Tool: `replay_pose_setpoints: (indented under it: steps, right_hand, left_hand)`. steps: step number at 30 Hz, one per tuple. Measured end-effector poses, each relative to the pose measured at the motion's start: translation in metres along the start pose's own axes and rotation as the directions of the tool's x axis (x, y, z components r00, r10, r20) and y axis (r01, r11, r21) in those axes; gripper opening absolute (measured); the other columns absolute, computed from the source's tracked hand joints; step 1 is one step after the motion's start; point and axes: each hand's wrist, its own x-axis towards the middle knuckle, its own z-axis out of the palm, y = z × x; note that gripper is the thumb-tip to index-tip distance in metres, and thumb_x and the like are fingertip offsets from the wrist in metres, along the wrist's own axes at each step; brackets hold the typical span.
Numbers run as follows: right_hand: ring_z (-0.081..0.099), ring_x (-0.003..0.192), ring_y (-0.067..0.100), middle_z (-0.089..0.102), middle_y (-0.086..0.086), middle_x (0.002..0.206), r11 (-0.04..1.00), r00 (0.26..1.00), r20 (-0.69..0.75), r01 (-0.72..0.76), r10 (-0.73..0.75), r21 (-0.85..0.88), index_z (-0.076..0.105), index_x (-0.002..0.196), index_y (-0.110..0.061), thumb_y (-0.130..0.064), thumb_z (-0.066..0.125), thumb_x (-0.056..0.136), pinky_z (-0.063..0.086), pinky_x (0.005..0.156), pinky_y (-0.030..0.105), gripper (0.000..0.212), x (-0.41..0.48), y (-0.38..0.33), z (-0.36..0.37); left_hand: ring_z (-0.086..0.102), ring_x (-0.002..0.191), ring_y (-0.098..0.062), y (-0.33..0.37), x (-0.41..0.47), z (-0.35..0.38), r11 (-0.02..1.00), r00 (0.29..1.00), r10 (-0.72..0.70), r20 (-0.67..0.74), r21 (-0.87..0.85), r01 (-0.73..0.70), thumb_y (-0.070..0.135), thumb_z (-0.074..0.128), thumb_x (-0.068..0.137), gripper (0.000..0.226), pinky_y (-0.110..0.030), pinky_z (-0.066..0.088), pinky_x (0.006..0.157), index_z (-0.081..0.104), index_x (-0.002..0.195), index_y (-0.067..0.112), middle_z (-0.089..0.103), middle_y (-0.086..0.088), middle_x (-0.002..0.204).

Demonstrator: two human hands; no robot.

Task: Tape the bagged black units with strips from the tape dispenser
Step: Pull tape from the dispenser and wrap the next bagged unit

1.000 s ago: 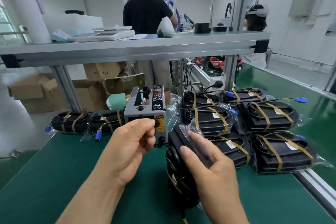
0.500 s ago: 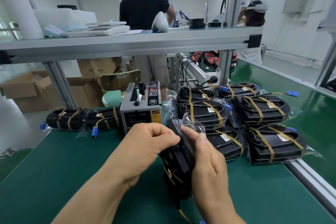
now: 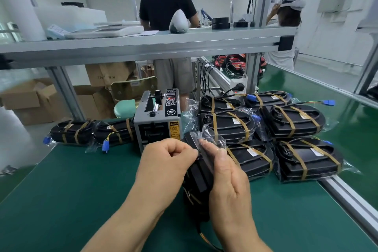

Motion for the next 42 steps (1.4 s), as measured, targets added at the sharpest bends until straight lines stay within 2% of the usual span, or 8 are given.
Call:
replay_pose_setpoints:
  steps: [3,8,21,28,31,34,38,42]
  right_hand:
    - [0.062,0.115,-0.005,0.068,-0.031,0.115,1.0,1.0,0.007,0.01,-0.01,-0.013,0.068,0.112,-0.049,-0.064,0.029,0.092,0.048,0.095,0.017,0.047,0.0,-0.001,0.0]
    - [0.061,0.118,0.0,0.068,-0.026,0.118,1.0,1.0,0.027,-0.012,0.012,0.013,0.069,0.113,-0.047,-0.065,0.029,0.092,0.046,0.102,0.033,0.048,-0.001,0.001,0.001]
    - [0.061,0.12,0.003,0.069,-0.023,0.12,1.0,0.999,0.045,-0.023,0.022,0.021,0.068,0.116,-0.043,-0.063,0.03,0.093,0.046,0.104,0.037,0.049,-0.002,0.002,0.002]
    - [0.065,0.113,0.0,0.071,-0.025,0.111,0.999,0.999,0.043,-0.025,0.023,0.047,0.071,0.108,-0.043,-0.064,0.033,0.09,0.048,0.093,0.019,0.047,-0.003,-0.001,0.002]
    - [0.064,0.11,-0.005,0.071,-0.028,0.109,1.0,1.0,0.027,-0.013,0.012,0.026,0.07,0.108,-0.042,-0.062,0.032,0.089,0.047,0.087,0.009,0.047,-0.003,-0.003,0.001]
    - [0.064,0.112,-0.003,0.071,-0.027,0.111,1.0,0.999,0.036,-0.005,0.005,-0.01,0.07,0.112,-0.042,-0.062,0.03,0.09,0.049,0.093,0.019,0.049,-0.003,-0.003,0.002]
    - [0.065,0.109,-0.004,0.071,-0.027,0.11,1.0,1.0,0.024,-0.005,0.005,-0.004,0.07,0.113,-0.039,-0.062,0.03,0.089,0.052,0.091,0.02,0.052,-0.003,-0.005,0.001]
    - [0.063,0.111,-0.005,0.069,-0.03,0.112,1.0,1.0,0.005,-0.008,0.008,-0.012,0.07,0.114,-0.04,-0.062,0.029,0.089,0.052,0.094,0.024,0.052,-0.004,-0.004,0.0]
  left_hand:
    - [0.052,0.05,-0.009,-0.002,-0.001,0.0,0.999,1.0,-0.002,-0.029,0.048,0.004,0.04,0.064,0.062,0.018,-0.031,0.047,0.056,0.072,0.072,0.028,0.066,-0.004,0.06]
    - [0.047,0.044,-0.006,-0.006,-0.001,0.001,0.995,0.998,0.01,-0.055,0.102,-0.005,0.039,0.062,0.062,0.015,-0.031,0.046,0.052,0.07,0.071,0.03,0.053,0.011,0.048]
    - [0.045,0.043,-0.006,-0.012,0.002,-0.001,0.993,0.998,0.015,-0.061,0.119,-0.007,0.04,0.062,0.06,0.015,-0.029,0.044,0.051,0.069,0.07,0.031,0.052,0.011,0.046]
    - [0.043,0.045,0.0,-0.017,0.004,-0.002,0.986,0.997,0.052,-0.059,0.159,-0.042,0.048,0.063,0.059,0.021,-0.026,0.041,0.05,0.065,0.079,0.041,0.05,0.016,0.052]
    - [0.049,0.052,-0.001,-0.019,0.006,-0.003,0.988,0.997,0.032,-0.073,0.156,-0.02,0.059,0.061,0.054,0.033,-0.034,0.051,0.055,0.055,0.085,0.05,0.052,0.017,0.059]
    - [0.055,0.053,-0.01,-0.016,0.008,-0.003,0.992,0.997,0.02,-0.077,0.123,-0.011,0.062,0.064,0.057,0.032,-0.048,0.058,0.062,0.06,0.082,0.043,0.052,0.012,0.056]
    - [0.052,0.052,-0.014,-0.013,0.009,-0.005,0.993,0.999,0.012,-0.03,0.115,-0.009,0.059,0.067,0.06,0.029,-0.054,0.058,0.064,0.063,0.078,0.036,0.049,0.01,0.053]
    - [0.043,0.051,-0.006,-0.013,0.008,-0.011,0.995,0.997,0.001,0.083,0.098,-0.01,0.057,0.076,0.056,0.035,-0.037,0.047,0.056,0.063,0.082,0.036,0.043,0.015,0.055]
